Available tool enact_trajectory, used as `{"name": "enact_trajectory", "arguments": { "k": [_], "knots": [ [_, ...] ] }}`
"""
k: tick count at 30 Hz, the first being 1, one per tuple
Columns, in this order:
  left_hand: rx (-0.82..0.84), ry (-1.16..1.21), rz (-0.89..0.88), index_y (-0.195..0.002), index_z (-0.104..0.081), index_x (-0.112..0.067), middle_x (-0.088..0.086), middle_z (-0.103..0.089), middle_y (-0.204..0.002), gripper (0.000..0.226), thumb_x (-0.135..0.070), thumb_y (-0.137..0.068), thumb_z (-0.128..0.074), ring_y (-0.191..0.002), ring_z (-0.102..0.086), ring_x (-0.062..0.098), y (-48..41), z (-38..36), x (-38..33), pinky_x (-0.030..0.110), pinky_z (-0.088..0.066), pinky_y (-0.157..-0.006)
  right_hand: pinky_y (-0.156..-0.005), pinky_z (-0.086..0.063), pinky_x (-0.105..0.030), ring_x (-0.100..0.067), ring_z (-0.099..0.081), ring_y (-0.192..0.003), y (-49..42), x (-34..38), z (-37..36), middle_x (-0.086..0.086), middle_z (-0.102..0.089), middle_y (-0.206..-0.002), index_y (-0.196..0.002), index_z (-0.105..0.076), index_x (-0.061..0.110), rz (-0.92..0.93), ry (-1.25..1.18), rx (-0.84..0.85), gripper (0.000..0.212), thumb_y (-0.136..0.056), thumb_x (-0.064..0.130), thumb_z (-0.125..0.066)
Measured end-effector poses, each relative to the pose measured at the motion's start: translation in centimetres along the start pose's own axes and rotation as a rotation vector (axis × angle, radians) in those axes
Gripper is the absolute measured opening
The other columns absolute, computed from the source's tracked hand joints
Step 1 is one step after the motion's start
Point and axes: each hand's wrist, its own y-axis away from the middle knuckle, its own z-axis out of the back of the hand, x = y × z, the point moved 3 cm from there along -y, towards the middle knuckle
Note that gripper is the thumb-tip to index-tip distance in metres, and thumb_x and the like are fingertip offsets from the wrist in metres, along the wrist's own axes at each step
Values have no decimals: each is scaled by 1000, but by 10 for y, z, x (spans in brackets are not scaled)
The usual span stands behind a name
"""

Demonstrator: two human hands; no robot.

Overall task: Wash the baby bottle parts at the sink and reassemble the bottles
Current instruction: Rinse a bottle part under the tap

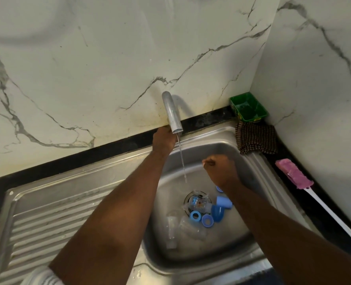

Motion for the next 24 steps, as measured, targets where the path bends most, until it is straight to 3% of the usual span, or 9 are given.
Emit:
{"name": "enact_trajectory", "arguments": {
  "k": [3,5,8,11,14,16,18,21,24],
  "knots": [
    [68,-7,19,-75,-68,-12,20,-71,-86,28,-37,-88,-65,-89,-70,40,-13,1,26,47,-59,-84,-69,-44,-29,-8,-50,-68,-1,-1,-9,7,-56,-73,-68,-52,31,5,16,28,32,-97,19,-54],
    [95,43,100,-61,-68,-17,24,-66,-74,22,-32,-76,-63,-77,-68,42,-16,-2,64,45,-56,-75,-74,-51,-39,-19,-55,-67,10,-4,-20,-6,-59,-72,-73,-59,15,-4,12,65,28,-100,20,-51],
    [167,207,159,-77,-61,-11,17,-55,-79,19,-3,-94,-58,-72,-56,26,38,14,75,35,-49,-65,-83,-57,-43,-26,-69,-82,18,-12,-48,-10,-73,-88,-89,-74,10,-49,-32,171,19,-94,19,-58],
    [230,221,191,-76,-52,-11,12,-52,-76,29,4,-100,-48,-64,-48,17,56,14,92,21,-40,-54,-72,-60,-31,-16,-69,-72,27,-15,-60,-4,-76,-88,-87,-78,16,-99,-68,281,15,-89,10,-64],
    [266,190,249,-75,-46,-13,9,-49,-71,34,7,-102,-42,-61,-43,14,67,14,121,14,-36,-42,-64,-52,-19,-16,-67,-74,40,-22,-78,0,-73,-83,-86,-79,13,-64,91,381,17,-83,2,-66],
    [302,163,280,-77,-48,-13,8,-50,-71,32,6,-102,-42,-61,-44,14,77,11,137,12,-35,-41,-66,-54,-26,-22,-70,-78,48,-32,-88,-3,-73,-83,-87,-78,11,-106,167,448,16,-83,2,-65],
    [330,161,313,-78,-52,-11,9,-52,-72,29,6,-100,-44,-60,-47,15,87,10,151,13,-36,-41,-74,-52,-31,-26,-69,-91,55,-43,-96,-8,-73,-99,-98,-74,9,-112,337,524,16,-88,11,-62],
    [331,169,344,-78,-58,-9,11,-56,-75,27,5,-99,-48,-61,-51,17,94,10,164,14,-40,-43,-87,-51,-35,-29,-63,-108,57,-59,-104,-13,-64,-121,-119,-64,7,-82,594,550,33,-90,23,-60],
    [322,235,384,-86,-60,-4,14,-54,-76,22,7,-99,-46,-61,-49,18,97,13,170,15,-42,-43,-87,-54,-41,-33,-64,-104,64,-52,-117,-14,-67,-112,-112,-67,11,-41,669,603,25,-92,21,-55]
  ]
}}
